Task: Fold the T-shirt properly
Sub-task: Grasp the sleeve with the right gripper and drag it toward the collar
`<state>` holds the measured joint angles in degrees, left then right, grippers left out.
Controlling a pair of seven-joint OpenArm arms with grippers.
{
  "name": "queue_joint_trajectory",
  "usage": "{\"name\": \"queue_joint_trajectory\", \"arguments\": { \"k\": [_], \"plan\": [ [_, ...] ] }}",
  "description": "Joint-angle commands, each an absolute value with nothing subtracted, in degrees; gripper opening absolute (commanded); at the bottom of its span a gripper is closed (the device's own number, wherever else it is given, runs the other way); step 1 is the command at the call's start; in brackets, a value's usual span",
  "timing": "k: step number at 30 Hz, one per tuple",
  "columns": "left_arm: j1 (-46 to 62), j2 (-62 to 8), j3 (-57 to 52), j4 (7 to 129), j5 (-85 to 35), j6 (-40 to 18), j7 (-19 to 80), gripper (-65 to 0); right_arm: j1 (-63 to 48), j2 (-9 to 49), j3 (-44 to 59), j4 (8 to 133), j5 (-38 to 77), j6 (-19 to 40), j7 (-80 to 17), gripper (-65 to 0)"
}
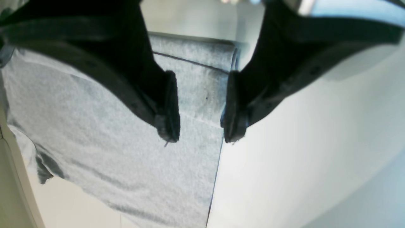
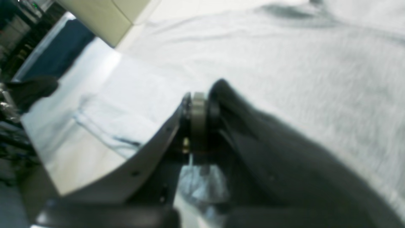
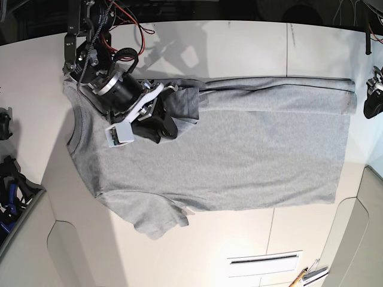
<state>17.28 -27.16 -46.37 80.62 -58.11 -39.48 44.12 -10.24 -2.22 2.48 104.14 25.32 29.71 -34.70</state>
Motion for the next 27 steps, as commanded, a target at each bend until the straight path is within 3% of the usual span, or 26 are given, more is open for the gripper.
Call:
{"name": "queue_joint_trajectory", "arguments": {
  "k": [1,12,13,15,17,27],
  "plan": [
    [17.1,-28.4,-46.9,81.5,-59.3,-40.0,43.3,-38.3,-8.9,-2.2,2.2,105.0,25.3,29.8,-32.8,-65.0],
    [17.1,-28.4,-46.9,81.5,-59.3,-40.0,43.5,-38.3,-7.0,-2.2,2.3,105.0,17.7,26.6,-31.5,-65.0],
    [17.1,-28.4,-46.9,81.5,-59.3,-40.0,43.5,-38.3,-7.0,-2.2,2.3,105.0,17.3,26.5,-31.4,-62.1],
    [17.1,-28.4,-46.9,81.5,-59.3,-40.0,43.5,-38.3,-7.0,-2.2,2.3,105.0,16.6,26.6,-30.8,-43.1],
    [17.1,-28.4,-46.9,81.5,-59.3,-40.0,43.5,-38.3,-7.0,-2.2,2.3,105.0,15.6,26.6,-29.3,-32.4],
    [17.1,-28.4,-46.9,81.5,-59.3,-40.0,43.5,-38.3,-0.3,-1.5,2.3,105.0,8.8,23.7,-29.6,-31.9]
  ]
}}
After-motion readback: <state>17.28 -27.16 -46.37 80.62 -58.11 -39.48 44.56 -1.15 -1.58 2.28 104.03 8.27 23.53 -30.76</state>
